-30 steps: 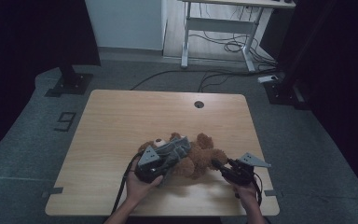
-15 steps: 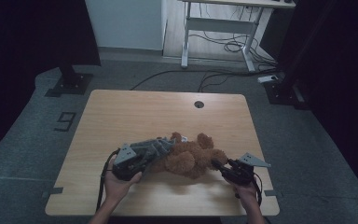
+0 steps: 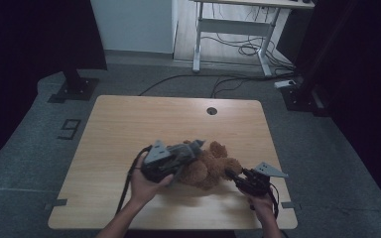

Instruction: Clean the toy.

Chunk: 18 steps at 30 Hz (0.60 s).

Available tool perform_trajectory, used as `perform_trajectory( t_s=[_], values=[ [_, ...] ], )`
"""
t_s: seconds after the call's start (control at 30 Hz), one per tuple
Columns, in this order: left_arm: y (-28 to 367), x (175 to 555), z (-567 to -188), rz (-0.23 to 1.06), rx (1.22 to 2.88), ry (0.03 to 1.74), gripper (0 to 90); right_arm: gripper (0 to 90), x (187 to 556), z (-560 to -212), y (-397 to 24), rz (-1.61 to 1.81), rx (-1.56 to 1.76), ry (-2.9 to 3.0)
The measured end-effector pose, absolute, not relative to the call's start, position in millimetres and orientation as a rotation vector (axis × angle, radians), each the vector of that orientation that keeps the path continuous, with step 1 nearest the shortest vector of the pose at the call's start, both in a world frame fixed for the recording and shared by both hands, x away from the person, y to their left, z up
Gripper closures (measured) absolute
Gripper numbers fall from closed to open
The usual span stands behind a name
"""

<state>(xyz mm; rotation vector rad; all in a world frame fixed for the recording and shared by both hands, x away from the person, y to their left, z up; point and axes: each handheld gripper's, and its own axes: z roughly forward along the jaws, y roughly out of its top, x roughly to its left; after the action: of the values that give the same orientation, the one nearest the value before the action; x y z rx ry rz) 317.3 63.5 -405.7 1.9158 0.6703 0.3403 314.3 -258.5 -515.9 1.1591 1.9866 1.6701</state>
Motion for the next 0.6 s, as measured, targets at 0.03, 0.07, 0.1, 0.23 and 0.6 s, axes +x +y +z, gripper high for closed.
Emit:
perform_trajectory(
  t_s=[0.03,0.07,0.1,0.23,0.6],
  values=[
    [52,320,-404,0.325,1.931,0.66,75.4,57.6,315,-516,-259,1.672,1.161,1.986],
    [31,322,-402,0.303,1.956,0.633,75.4,57.6,315,-516,-259,1.673,1.159,1.987],
    [17,322,-402,0.289,1.979,0.611,75.3,57.6,315,-517,-259,1.674,1.158,1.986],
    [-10,322,-412,0.243,2.039,0.584,75.2,57.6,315,-517,-259,1.677,1.162,1.985],
    [-13,319,-458,0.187,2.07,0.648,75.3,57.8,316,-519,-259,1.68,1.175,2.002]
  ],
)
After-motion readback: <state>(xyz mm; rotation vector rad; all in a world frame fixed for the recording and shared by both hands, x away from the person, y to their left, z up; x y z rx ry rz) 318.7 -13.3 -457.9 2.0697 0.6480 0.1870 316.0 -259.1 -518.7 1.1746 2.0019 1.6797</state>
